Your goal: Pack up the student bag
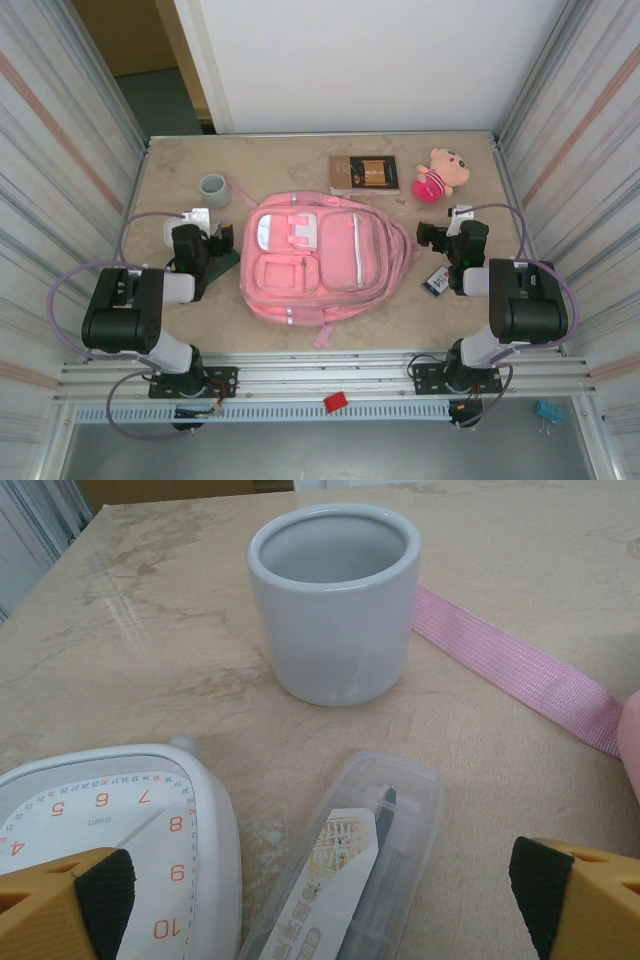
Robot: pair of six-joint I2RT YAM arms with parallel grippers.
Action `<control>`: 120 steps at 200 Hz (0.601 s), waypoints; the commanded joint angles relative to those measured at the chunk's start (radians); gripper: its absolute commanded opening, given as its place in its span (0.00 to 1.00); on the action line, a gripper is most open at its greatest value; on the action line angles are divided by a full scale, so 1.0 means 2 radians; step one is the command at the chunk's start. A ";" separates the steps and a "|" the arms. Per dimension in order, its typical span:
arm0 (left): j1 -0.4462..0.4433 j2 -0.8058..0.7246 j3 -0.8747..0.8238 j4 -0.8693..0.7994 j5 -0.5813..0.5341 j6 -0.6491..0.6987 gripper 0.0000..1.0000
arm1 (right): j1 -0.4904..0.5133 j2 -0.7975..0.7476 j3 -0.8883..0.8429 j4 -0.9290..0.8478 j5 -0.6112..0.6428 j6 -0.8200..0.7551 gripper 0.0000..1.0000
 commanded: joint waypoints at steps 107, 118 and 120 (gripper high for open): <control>-0.008 -0.049 0.035 -0.065 -0.007 0.004 0.99 | -0.001 -0.024 0.040 -0.065 0.033 0.021 0.99; -0.008 -0.083 0.067 -0.152 -0.011 -0.001 0.99 | -0.004 -0.051 0.084 -0.158 0.034 0.024 0.99; -0.008 -0.088 0.074 -0.170 -0.014 -0.004 0.99 | -0.004 -0.056 0.093 -0.171 0.035 0.024 0.99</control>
